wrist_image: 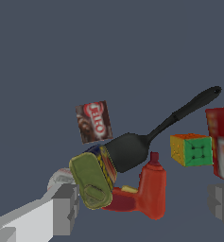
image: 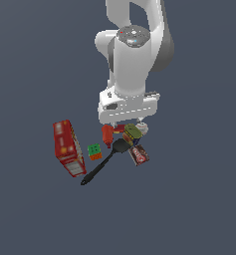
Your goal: Pick up a designated object from a clutter of objects.
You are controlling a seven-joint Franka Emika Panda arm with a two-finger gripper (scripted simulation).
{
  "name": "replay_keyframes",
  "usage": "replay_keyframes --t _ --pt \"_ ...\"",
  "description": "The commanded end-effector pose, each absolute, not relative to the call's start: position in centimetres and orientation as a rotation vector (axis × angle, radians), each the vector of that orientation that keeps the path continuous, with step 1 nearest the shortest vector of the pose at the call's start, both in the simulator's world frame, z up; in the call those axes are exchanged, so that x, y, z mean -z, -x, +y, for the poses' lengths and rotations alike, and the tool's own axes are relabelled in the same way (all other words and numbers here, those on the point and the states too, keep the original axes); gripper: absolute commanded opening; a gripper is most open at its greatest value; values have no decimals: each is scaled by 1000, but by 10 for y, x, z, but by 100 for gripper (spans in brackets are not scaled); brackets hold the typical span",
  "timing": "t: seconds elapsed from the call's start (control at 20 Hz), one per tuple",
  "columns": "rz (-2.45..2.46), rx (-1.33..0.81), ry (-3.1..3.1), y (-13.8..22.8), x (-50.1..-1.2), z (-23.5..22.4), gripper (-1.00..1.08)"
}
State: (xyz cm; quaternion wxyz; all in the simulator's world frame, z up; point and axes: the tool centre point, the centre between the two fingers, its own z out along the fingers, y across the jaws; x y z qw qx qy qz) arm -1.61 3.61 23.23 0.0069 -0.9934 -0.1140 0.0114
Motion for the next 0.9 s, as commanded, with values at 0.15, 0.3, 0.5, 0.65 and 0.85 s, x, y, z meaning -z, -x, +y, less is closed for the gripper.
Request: replay_keyframes --t 0.15,0.3,0.5,0.65,0.85 --pt "-579 -24 3082 36 -187 50 100" --pt "-696 -18 3061 49 -165 57 100" --pt "-823 -10 3031 64 -143 64 100" --pt "-896 -6 3011 74 -131 68 100" --pt "-963 -2 2991 83 -120 71 100"
